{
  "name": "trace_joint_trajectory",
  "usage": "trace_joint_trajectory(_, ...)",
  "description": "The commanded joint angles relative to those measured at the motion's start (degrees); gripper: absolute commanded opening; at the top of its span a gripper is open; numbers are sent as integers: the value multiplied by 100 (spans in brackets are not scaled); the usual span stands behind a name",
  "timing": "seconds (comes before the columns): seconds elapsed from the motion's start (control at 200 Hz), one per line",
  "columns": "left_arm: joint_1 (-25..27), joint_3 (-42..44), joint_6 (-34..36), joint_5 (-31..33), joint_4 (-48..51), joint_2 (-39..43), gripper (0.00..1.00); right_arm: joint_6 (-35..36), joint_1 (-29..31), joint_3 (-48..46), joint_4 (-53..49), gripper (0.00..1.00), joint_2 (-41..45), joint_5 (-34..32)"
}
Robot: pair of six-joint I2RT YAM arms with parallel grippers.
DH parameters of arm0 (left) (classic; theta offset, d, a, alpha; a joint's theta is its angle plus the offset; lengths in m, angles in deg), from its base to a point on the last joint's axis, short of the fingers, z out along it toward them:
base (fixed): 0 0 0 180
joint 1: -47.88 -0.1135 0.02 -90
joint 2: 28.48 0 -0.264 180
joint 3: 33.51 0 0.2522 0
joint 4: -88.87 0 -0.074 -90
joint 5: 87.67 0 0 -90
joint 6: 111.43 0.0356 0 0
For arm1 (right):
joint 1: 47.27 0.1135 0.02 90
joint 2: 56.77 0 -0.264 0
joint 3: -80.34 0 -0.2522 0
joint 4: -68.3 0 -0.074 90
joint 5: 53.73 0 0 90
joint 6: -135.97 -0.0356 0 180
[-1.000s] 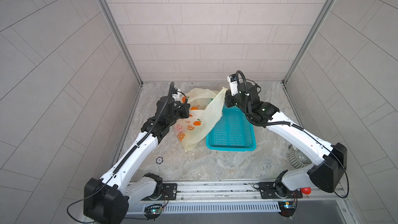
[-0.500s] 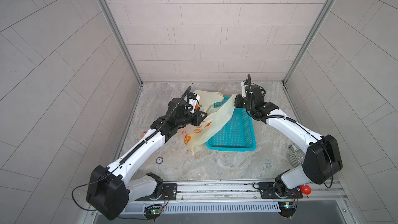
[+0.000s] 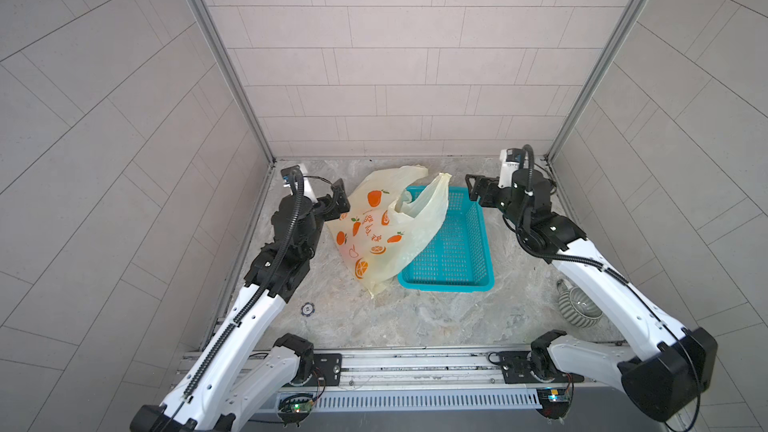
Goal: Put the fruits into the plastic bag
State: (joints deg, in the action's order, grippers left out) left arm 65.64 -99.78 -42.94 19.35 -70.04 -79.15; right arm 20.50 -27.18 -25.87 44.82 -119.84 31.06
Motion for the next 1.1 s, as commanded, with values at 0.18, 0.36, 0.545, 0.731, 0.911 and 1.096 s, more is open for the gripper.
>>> trace_joint_trajectory(0.18, -602, 342, 454, 2200, 565, -1120, 100, 1086, -439, -2048, 1324, 99, 867, -2777)
trace_joint_trajectory(0.36, -791, 955, 982, 2781, -644, -1967, 100, 2122, -488, -3709, 3730, 99, 286, -3118)
trace_joint_trajectory(0.545, -958, 1484, 1276, 2559, -2424, -3070, 100, 2012, -483, -3755, 4325, 99, -868, -3325)
trace_joint_trajectory(0.731, -1042, 1936, 1676, 2268, -3839, -3748, 100, 2491, -469, -3780, 5012, 99, -1555, -3171)
trace_joint_trajectory(0.911, -1081, 2110, 1977, 1066, -4405, -3947, 100, 2871, -609, -4216, 6088, 99, -1776, -2292)
trace_joint_trajectory(1.096, -1240, 2446, 2034, 325, -4912, -3838, 100, 2713, -951, -4182, 6163, 99, -1999, -1716)
